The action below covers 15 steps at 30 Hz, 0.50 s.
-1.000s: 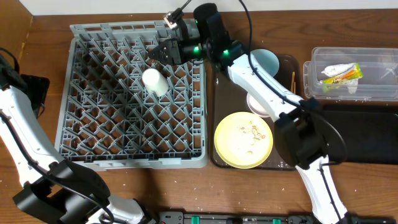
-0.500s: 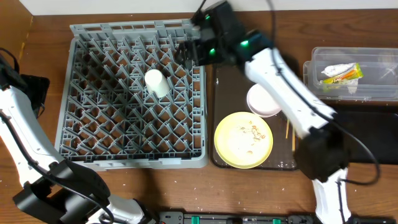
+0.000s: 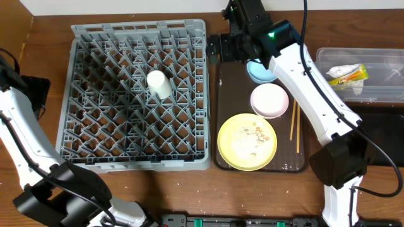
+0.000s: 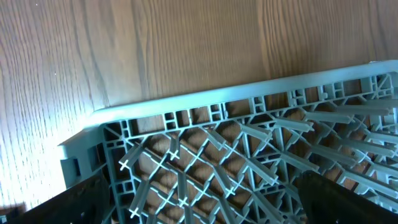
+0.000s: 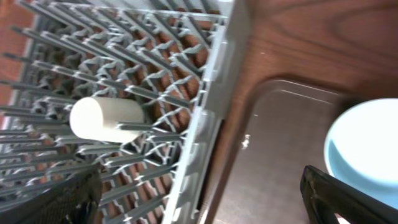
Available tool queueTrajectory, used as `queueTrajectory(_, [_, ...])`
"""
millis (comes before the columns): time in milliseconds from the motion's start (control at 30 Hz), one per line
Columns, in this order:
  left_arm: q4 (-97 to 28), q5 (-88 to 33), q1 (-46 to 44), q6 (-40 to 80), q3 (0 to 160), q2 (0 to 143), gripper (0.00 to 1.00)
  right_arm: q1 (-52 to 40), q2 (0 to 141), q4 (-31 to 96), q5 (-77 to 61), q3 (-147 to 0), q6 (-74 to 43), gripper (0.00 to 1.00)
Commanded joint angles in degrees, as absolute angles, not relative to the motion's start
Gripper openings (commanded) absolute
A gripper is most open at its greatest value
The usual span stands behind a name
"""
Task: Sort waste into correct bins and load items into the dishwasher
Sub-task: 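Release the cup upright in the rack and withdraw the right gripper, then move the right gripper over the light-blue bowl on the tray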
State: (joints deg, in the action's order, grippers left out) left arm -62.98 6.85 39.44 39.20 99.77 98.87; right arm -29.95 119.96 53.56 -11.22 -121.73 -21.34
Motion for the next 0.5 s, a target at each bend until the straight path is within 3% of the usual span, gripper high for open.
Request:
queueTrajectory(0, [-63.2, 8.0, 39.6, 39.7, 99.6, 97.7, 0.98, -29.6, 120.8, 53.2, -15.0, -121.8, -20.5, 0.99])
queueTrajectory(467, [-63.2, 8.0, 39.6, 39.7, 99.6, 97.7, 0.98, -29.7, 121.8, 52.9, -17.4, -121.8, -18.2, 0.99])
